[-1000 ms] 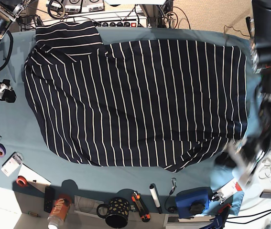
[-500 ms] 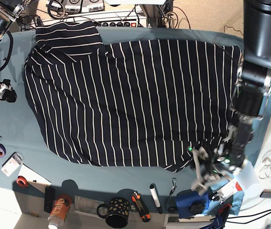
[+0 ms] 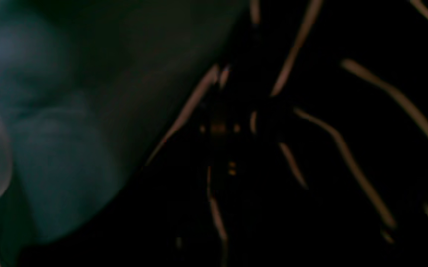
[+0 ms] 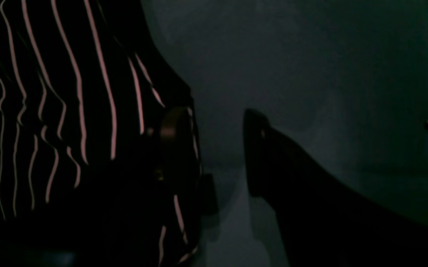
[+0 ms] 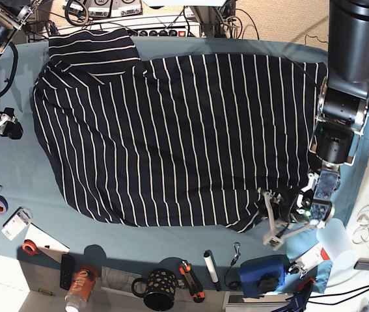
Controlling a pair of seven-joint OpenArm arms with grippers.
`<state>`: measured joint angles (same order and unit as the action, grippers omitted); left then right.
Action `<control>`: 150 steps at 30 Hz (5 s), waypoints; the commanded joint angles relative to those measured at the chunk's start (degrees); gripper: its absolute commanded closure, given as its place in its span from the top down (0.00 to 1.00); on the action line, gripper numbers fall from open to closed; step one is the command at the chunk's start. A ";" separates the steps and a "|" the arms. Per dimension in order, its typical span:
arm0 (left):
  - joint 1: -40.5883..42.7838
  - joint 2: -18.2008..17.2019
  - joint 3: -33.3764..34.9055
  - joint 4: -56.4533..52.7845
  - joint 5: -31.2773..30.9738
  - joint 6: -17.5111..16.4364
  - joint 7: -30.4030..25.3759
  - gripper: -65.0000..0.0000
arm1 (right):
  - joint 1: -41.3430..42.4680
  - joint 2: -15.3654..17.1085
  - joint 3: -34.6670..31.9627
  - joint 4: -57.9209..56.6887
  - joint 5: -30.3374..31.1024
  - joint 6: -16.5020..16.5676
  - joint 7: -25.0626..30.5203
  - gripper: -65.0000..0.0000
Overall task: Layout the t-shirt on the table in an organized manner, then fold the t-shirt properly
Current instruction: 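Lower the left gripper and grasp the shirt hem beside it, then pull the grasped hem with the left gripper outward to spread the shirt, then grasp the shirt edge near the right gripper and lift it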
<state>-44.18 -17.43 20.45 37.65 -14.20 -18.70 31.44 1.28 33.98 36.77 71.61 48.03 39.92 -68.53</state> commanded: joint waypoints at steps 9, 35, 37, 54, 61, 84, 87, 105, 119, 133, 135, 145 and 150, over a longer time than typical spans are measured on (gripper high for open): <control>-4.46 -0.68 -10.51 0.96 2.67 17.42 -5.11 0.00 | 0.76 1.73 0.44 0.81 0.94 0.08 0.98 0.37; -4.55 -9.60 -28.59 16.59 -35.32 -17.16 22.97 0.23 | 4.04 1.73 0.39 0.81 3.17 0.08 1.68 0.37; -4.52 -12.00 -29.46 21.97 -37.86 -15.93 28.17 0.22 | 4.33 1.53 0.39 0.81 5.27 0.08 -0.07 0.37; -3.26 -25.66 -30.45 30.40 -40.46 -11.74 36.72 0.22 | 3.96 -16.44 0.39 0.79 1.09 0.08 -5.62 0.37; -3.26 -25.59 -30.45 30.40 -40.57 -11.76 36.39 0.22 | 2.95 -17.35 0.39 0.81 -0.96 0.08 -11.47 0.00; -3.26 -25.55 -30.45 30.40 -40.50 -11.82 36.04 0.22 | -35.89 -16.02 0.46 34.51 14.01 0.08 -11.47 0.00; -3.23 -25.55 -30.45 30.40 -40.52 -11.98 36.02 0.22 | -35.36 -16.00 0.46 34.51 13.88 0.08 -11.47 0.01; -1.20 -24.96 -30.38 30.40 -40.48 -11.98 34.60 0.22 | -16.15 -8.41 11.30 34.40 7.65 0.08 -5.29 0.35; -1.20 -24.94 -30.38 30.40 -40.48 -12.00 34.56 0.22 | 7.21 -8.44 -20.74 8.48 -14.97 -3.78 6.47 0.35; -1.20 -24.92 -30.38 30.40 -40.46 -11.98 34.56 0.22 | 9.22 -8.74 -30.03 19.96 -7.45 -3.30 -4.35 0.00; -1.20 -24.87 -30.38 30.40 -40.46 -11.98 34.53 0.22 | 8.17 -8.74 -30.08 24.94 -0.76 -1.01 -8.55 0.00; -1.20 -24.48 -30.38 30.40 -39.87 -12.00 34.53 0.22 | 1.60 -8.72 -29.70 34.14 -9.92 -0.57 -5.16 0.00; -1.20 -24.50 -30.38 30.40 -39.82 -12.00 34.53 0.22 | 1.57 -8.41 -29.53 34.14 -23.96 -0.83 -4.59 0.31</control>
<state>-43.53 -40.95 -9.50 67.22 -53.04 -30.89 67.24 1.89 24.60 6.74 104.79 23.14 39.05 -74.59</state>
